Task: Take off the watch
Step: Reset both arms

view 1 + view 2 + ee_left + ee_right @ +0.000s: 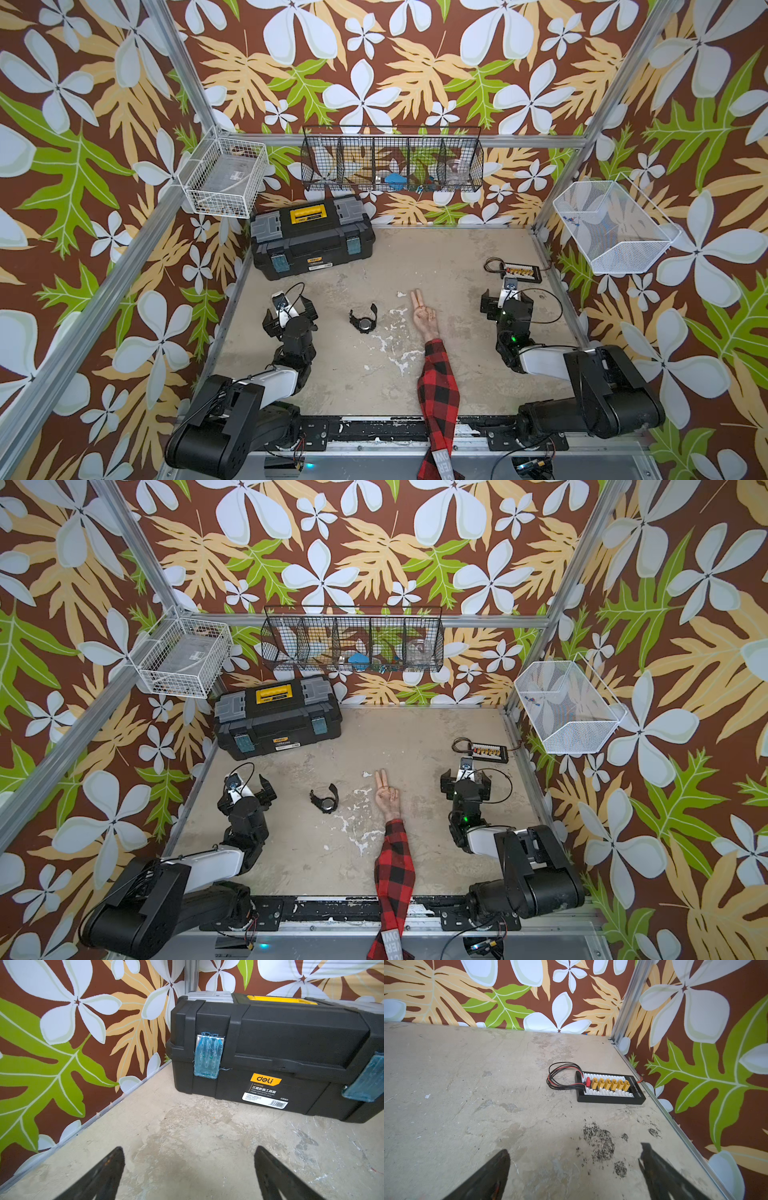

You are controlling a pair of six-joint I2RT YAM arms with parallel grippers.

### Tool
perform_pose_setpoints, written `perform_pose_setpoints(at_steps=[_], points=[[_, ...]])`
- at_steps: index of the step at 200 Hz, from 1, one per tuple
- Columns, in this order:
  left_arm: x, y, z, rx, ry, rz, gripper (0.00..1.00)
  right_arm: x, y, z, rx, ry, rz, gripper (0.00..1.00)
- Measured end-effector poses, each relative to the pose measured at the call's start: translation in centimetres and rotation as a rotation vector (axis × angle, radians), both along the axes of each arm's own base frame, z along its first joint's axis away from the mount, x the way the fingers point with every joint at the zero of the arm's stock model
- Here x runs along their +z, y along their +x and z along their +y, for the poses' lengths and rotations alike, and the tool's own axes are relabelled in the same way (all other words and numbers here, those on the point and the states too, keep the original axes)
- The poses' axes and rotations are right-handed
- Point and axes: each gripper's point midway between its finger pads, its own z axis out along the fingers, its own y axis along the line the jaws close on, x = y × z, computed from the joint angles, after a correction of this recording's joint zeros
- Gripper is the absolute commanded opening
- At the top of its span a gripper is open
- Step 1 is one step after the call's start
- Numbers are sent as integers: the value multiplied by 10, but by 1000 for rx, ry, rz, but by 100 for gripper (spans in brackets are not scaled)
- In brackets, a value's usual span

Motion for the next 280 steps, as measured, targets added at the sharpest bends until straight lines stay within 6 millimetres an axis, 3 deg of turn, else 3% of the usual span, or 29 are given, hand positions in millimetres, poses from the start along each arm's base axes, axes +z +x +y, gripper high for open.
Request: perform_pose_setpoints(at_steps=[35, 53, 82, 118, 158, 280], points=[[-8, 12, -1, -49, -2, -1, 98, 2, 11, 2, 60, 20, -10, 99], [1, 24, -7, -98, -7, -35, 99, 4, 14, 1, 85, 36, -20, 99], [-1, 32, -18, -170, 1, -24, 99, 1, 12, 10, 152, 58, -16, 99], [-19, 24, -28, -249, 15, 12, 100, 0, 7, 14, 191, 72, -31, 100], [-3, 30, -34, -284, 24, -48, 100, -6, -3, 19, 229, 82, -47, 100], [-3, 31, -37, -302, 22, -50, 100, 3, -6, 17, 222, 77, -100, 100]])
